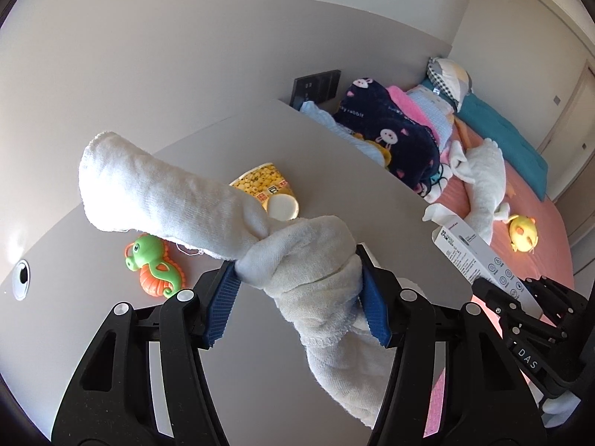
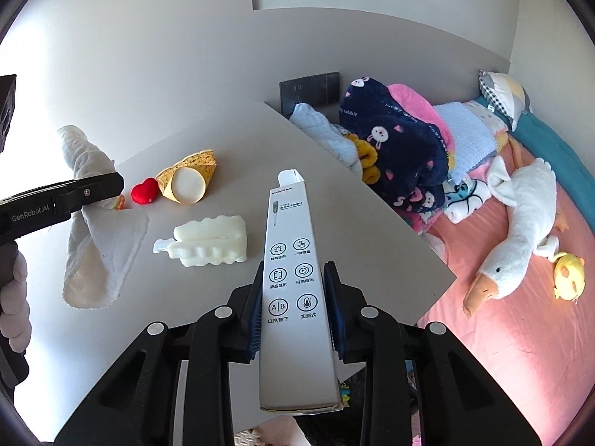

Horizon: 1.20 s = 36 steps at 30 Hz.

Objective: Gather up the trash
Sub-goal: 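Carry the towel and thermometer box down to the black bin and open both tools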

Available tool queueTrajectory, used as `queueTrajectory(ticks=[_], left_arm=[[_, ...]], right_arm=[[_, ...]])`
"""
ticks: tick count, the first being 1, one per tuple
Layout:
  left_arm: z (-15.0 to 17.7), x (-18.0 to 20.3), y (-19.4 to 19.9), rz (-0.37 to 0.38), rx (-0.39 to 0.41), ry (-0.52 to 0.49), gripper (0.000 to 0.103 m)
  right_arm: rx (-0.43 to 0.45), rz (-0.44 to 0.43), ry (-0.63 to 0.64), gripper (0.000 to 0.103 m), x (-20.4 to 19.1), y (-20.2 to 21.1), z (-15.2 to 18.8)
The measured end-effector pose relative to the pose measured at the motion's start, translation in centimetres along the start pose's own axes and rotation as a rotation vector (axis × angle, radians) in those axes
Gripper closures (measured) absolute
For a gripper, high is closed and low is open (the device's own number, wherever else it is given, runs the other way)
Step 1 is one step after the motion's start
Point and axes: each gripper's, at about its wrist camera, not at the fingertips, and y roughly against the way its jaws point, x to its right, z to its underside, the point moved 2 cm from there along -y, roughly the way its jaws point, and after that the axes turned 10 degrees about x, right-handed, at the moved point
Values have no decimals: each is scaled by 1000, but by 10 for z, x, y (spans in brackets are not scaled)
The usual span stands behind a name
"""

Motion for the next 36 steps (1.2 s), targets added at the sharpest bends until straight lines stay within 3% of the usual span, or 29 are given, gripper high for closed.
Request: queueTrajectory(ticks=[36], left_arm=[[46, 152, 20, 215, -41, -220, 45]], right_arm=[[49, 173, -158, 71, 102, 103, 64]])
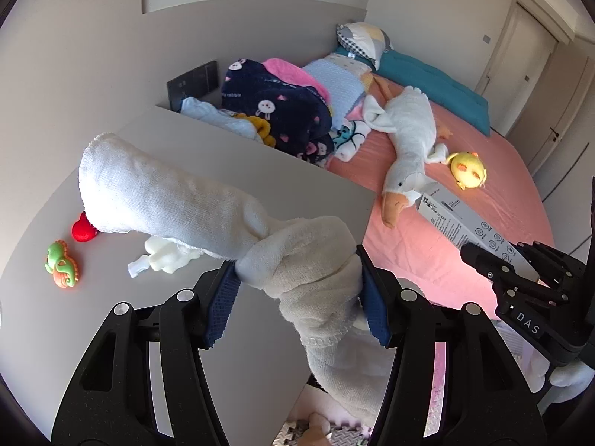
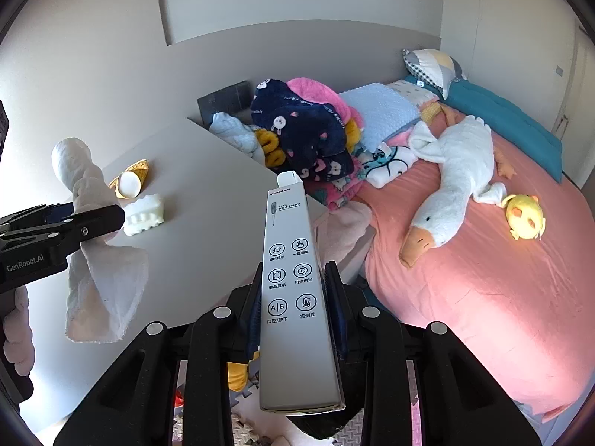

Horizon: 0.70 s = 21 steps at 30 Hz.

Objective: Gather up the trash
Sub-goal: 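Carry the towel and thermometer box down to the black bin and open both tools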

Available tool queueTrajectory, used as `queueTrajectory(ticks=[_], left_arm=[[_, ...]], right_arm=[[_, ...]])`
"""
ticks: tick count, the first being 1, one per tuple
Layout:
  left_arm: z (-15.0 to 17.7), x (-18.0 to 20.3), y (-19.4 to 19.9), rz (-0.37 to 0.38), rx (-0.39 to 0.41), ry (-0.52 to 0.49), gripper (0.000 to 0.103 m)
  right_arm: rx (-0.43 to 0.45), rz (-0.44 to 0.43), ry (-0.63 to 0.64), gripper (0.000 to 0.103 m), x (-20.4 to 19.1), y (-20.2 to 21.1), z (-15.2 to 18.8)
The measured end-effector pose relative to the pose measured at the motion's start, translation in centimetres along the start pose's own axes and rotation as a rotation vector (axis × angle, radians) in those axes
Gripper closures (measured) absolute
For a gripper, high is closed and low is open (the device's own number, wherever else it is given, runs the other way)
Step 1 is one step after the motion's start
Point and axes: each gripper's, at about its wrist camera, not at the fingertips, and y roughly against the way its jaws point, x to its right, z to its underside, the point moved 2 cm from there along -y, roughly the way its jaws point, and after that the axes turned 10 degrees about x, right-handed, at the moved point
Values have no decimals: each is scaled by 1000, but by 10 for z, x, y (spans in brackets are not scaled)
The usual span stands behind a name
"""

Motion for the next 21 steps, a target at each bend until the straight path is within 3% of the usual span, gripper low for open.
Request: queueTrajectory(ticks=[21], left_arm=[[22, 113, -26, 169, -87, -187, 45]], right_arm=[[-15, 135, -142, 71, 95, 33, 31]])
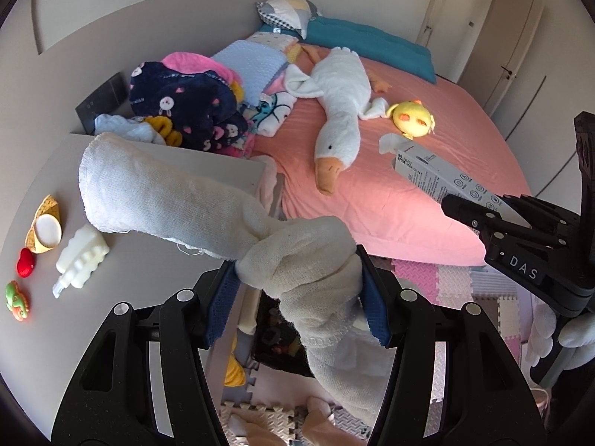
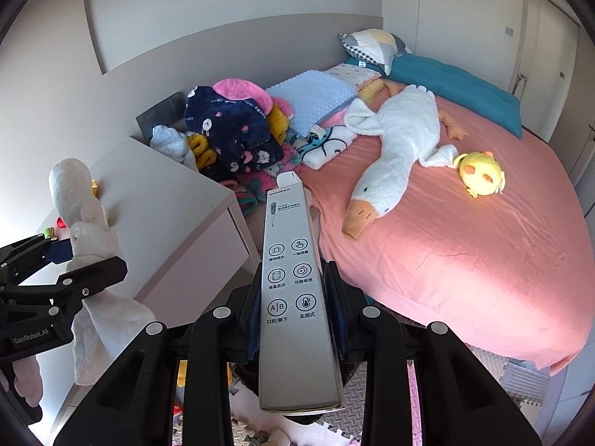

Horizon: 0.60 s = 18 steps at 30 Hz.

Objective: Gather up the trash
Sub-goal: 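Carry the towel and thermometer box down to the black bin and open both tools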

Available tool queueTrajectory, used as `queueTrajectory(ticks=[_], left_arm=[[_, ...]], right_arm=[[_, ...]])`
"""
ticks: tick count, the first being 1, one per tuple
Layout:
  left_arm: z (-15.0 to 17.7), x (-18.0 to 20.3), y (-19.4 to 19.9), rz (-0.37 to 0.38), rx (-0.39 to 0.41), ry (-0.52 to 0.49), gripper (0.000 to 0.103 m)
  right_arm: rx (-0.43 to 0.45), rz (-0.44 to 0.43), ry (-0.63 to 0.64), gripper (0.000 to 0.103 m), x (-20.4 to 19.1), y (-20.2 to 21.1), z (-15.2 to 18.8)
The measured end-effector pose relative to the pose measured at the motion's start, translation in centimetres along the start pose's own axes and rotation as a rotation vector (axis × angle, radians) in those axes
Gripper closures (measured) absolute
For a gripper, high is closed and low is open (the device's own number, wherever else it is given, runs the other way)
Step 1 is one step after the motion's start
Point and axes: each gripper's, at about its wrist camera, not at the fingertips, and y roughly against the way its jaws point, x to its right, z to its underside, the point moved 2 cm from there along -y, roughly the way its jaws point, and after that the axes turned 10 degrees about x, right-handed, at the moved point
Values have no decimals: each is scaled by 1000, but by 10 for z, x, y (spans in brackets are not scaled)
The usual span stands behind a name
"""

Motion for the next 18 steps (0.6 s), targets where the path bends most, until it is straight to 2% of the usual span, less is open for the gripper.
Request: queueTrajectory(ticks=[6, 8, 9, 10, 11, 12, 13, 18], left_arm=[[6, 23, -9, 31, -32, -49, 45], [9, 30, -13, 51, -51, -69, 42], [10, 34, -15, 67, -65, -80, 42], [12, 36, -17, 72, -72, -86, 35], [13, 38, -18, 70, -75, -87, 24], [13, 39, -19, 67, -75, -86, 18], [13, 40, -19, 62, -73, -85, 12], [10, 37, -21, 31, -80, -88, 12]], right_arm=[[-8, 22, -28, 71, 15, -2, 2], [-10, 27, -35, 70, 19, -3, 2], [-13, 32, -38, 66, 20, -5, 1], [-16, 37, -36, 55, 22, -6, 0], [-9, 56, -31, 49, 22, -6, -2], [6, 74, -26, 42, 23, -5, -4], [20, 90, -24, 40, 24, -3, -6], [43, 100, -75, 40, 38, 1, -12]])
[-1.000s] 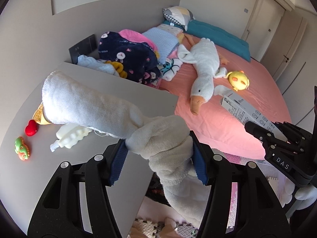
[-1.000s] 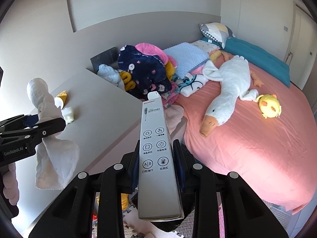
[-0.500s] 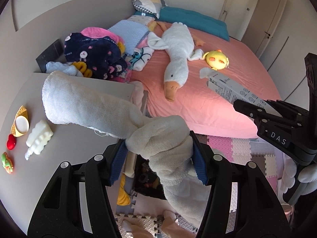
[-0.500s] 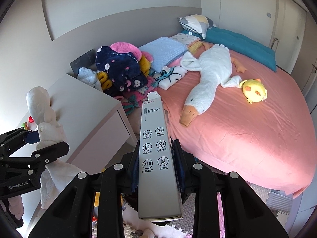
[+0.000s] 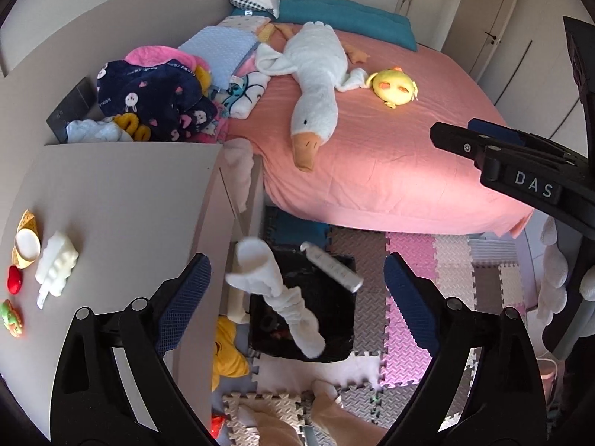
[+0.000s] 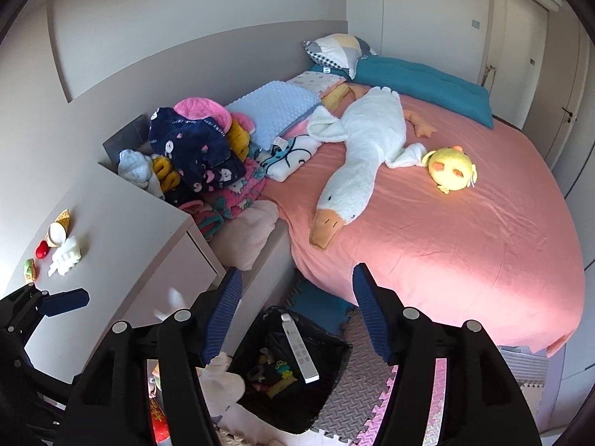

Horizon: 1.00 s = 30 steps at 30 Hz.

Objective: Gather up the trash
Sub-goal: 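Carry the towel and thermometer box down to the black bin and open both tools, then move both tools back over the desk toward the sponge and seahorse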

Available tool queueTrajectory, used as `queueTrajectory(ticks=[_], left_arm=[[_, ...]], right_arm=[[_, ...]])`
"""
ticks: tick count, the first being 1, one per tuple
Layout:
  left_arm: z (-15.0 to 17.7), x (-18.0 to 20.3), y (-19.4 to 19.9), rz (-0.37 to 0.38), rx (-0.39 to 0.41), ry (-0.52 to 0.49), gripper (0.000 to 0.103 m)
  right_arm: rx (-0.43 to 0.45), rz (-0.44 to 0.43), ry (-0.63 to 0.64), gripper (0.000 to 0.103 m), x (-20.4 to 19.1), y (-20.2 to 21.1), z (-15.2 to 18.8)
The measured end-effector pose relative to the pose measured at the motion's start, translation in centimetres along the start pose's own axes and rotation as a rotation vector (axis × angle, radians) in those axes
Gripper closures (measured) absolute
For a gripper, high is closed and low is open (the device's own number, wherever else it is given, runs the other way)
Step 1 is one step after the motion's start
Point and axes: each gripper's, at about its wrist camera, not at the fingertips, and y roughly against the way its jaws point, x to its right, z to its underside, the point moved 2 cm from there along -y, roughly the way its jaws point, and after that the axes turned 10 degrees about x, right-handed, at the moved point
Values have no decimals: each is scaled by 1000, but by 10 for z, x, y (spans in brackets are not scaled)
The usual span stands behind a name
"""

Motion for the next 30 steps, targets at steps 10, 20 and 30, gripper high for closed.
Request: queueTrajectory(ticks=[10, 20, 30], left_arm=[[5, -10, 4, -26, -5, 7, 12], [20, -44, 12, -70, -11, 75, 12], [43, -91, 27, -132, -18, 158, 12]], right_arm=[[-7, -21, -3, 40, -5, -1, 0], [-28, -66, 32, 40, -38, -9, 5], [-55, -129, 87, 40, -92, -21, 10]])
